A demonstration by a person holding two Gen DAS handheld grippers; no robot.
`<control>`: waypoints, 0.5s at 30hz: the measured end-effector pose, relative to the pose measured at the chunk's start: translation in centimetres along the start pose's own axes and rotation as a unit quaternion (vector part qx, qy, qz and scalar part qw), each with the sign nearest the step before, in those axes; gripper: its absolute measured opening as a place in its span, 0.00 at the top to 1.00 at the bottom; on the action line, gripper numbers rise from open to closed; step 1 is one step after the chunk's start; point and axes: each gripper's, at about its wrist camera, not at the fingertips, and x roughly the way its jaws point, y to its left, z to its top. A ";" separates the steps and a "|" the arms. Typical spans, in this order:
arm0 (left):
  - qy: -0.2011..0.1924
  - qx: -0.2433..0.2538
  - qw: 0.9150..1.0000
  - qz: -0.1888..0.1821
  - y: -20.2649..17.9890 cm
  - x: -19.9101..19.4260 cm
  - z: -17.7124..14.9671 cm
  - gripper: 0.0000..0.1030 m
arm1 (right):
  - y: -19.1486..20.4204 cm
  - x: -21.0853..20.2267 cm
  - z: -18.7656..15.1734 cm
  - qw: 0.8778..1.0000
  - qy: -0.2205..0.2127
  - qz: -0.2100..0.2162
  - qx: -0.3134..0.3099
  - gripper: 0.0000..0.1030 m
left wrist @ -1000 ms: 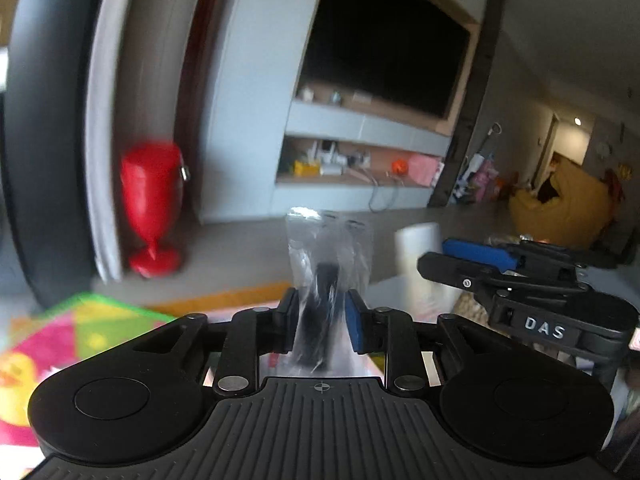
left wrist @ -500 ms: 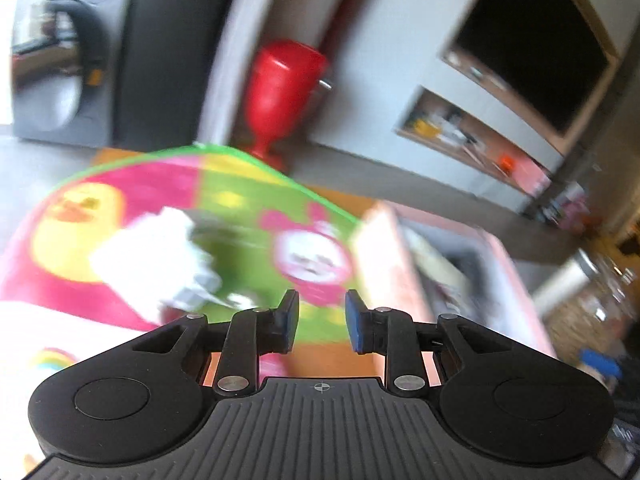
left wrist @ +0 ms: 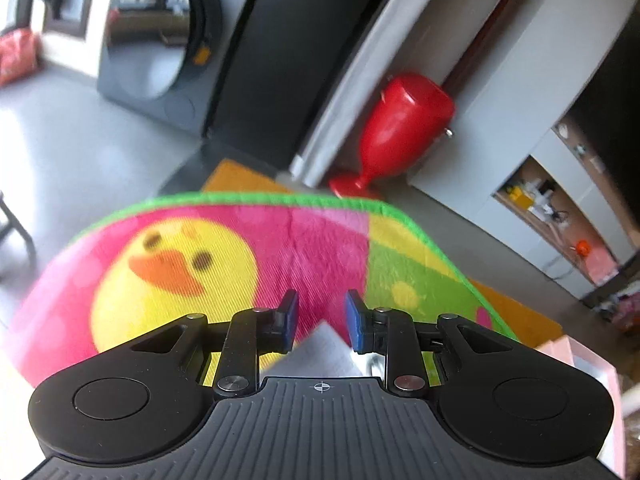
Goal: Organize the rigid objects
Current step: 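Drop clear bag in pink box with left tool while right tool drops cream tube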
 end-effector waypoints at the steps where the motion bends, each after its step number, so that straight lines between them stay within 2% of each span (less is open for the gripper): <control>1: 0.001 0.003 1.000 -0.006 0.1 -0.1 -0.4 0.74 | 0.1 0.1 0.0 1.000 0.003 0.002 -0.003 0.45; 6: 0.015 0.046 0.998 -0.049 0.3 -2.3 -4.3 0.74 | 1.4 1.6 1.2 1.000 0.009 0.028 -0.007 0.45; 11: 0.017 0.070 0.995 -0.062 0.1 -6.2 -8.6 0.71 | 4.1 4.8 5.4 0.996 0.011 0.087 -0.005 0.45; 15: 0.007 0.080 0.996 -0.034 0.7 -10.2 -12.0 0.68 | 7.0 10.2 10.3 0.990 0.053 0.125 0.022 0.45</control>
